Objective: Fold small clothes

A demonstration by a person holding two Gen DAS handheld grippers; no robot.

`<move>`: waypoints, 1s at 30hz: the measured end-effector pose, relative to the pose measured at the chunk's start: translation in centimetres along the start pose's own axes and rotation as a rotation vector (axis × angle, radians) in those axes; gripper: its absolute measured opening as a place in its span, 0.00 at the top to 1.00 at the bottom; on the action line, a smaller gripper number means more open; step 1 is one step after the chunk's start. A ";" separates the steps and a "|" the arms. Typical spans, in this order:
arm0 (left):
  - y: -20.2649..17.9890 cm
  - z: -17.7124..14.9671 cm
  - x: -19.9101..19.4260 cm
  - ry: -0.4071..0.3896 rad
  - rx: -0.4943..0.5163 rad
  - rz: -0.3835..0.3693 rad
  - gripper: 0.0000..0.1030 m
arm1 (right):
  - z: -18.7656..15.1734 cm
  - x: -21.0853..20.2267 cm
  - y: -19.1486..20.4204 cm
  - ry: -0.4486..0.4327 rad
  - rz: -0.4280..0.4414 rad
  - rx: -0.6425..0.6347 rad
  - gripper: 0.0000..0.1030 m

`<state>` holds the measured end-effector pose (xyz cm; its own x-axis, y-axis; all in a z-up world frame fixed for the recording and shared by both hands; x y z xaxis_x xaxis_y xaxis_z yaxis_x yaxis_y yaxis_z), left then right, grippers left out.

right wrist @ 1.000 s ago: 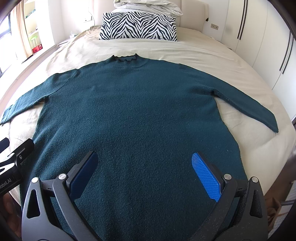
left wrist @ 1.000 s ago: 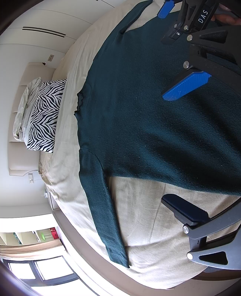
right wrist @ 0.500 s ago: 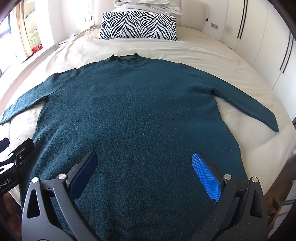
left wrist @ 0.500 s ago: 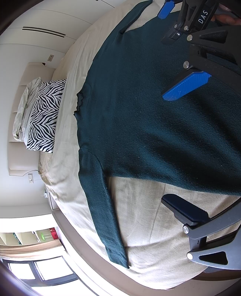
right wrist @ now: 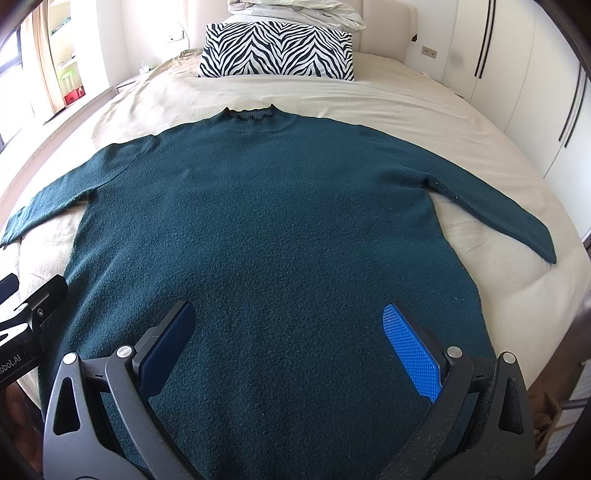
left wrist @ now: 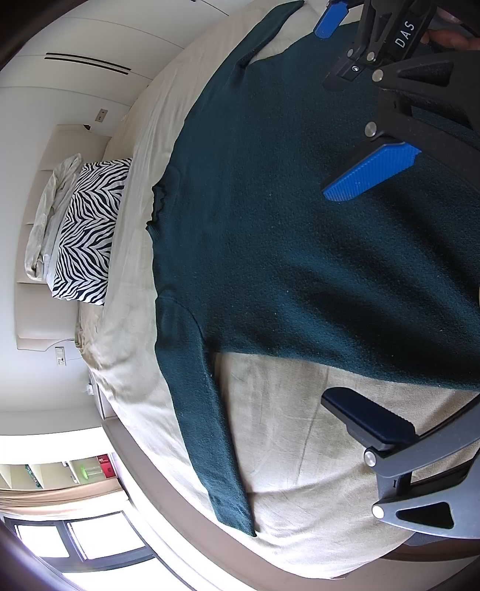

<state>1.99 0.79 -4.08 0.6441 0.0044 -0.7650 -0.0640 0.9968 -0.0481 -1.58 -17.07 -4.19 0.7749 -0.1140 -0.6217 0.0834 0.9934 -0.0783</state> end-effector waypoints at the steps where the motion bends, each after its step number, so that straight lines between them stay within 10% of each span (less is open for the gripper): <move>1: 0.0 -0.1 0.1 0.000 0.000 0.000 0.00 | 0.0 0.0 0.0 0.000 0.000 0.000 0.00; 22: 0.8 -0.3 -0.5 0.002 -0.046 -0.023 0.00 | -0.1 0.3 0.3 0.005 0.001 0.001 0.00; 30: 6.9 2.0 -1.1 -0.043 -0.268 -0.291 0.00 | 1.6 -1.0 -1.1 -0.103 0.072 0.061 0.00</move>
<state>2.35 7.78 -2.33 0.6953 -0.2663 -0.6676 -0.0669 0.9008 -0.4290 -1.45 -18.02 -2.18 0.8402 -0.0443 -0.5405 0.0611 0.9980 0.0132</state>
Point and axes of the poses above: each gripper's, at about its wrist camera, not at the fingertips, and x roughly the way its jaws point, y to its left, z to its top, the point moved 4 cm from there along x, roughly the way its jaws point, and after that the axes turned 3 degrees about -x, right-handed, at the moved point
